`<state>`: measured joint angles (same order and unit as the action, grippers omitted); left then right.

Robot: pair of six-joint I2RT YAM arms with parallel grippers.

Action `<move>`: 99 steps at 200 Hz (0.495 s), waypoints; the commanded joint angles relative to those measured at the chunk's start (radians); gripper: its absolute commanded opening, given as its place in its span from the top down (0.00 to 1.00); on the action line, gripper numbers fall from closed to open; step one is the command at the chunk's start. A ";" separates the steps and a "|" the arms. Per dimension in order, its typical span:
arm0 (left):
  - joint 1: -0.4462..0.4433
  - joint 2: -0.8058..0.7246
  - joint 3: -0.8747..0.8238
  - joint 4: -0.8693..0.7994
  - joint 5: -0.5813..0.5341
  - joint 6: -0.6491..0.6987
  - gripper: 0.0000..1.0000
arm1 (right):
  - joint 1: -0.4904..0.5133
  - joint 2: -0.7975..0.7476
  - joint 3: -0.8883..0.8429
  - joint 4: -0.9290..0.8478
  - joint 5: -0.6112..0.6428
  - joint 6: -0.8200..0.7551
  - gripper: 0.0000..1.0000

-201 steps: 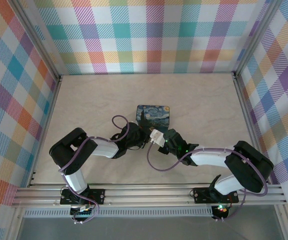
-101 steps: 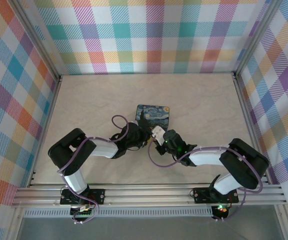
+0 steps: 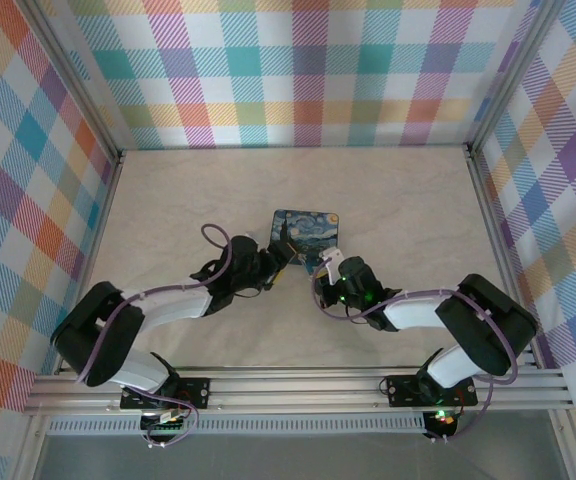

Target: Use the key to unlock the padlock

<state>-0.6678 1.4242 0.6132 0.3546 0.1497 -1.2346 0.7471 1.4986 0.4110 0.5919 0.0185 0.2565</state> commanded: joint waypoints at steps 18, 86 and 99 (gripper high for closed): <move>0.080 -0.113 0.042 -0.254 0.011 0.158 0.27 | -0.043 -0.008 -0.034 0.097 -0.160 0.243 1.00; 0.193 -0.119 0.105 -0.366 0.051 0.271 0.23 | -0.092 0.096 -0.034 0.164 -0.300 0.443 1.00; 0.197 -0.098 0.119 -0.367 0.058 0.283 0.23 | -0.103 0.129 -0.026 0.167 -0.332 0.481 1.00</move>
<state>-0.4858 1.2972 0.6910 0.0296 0.1745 -1.0069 0.6632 1.5749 0.3740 0.7174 -0.2100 0.6235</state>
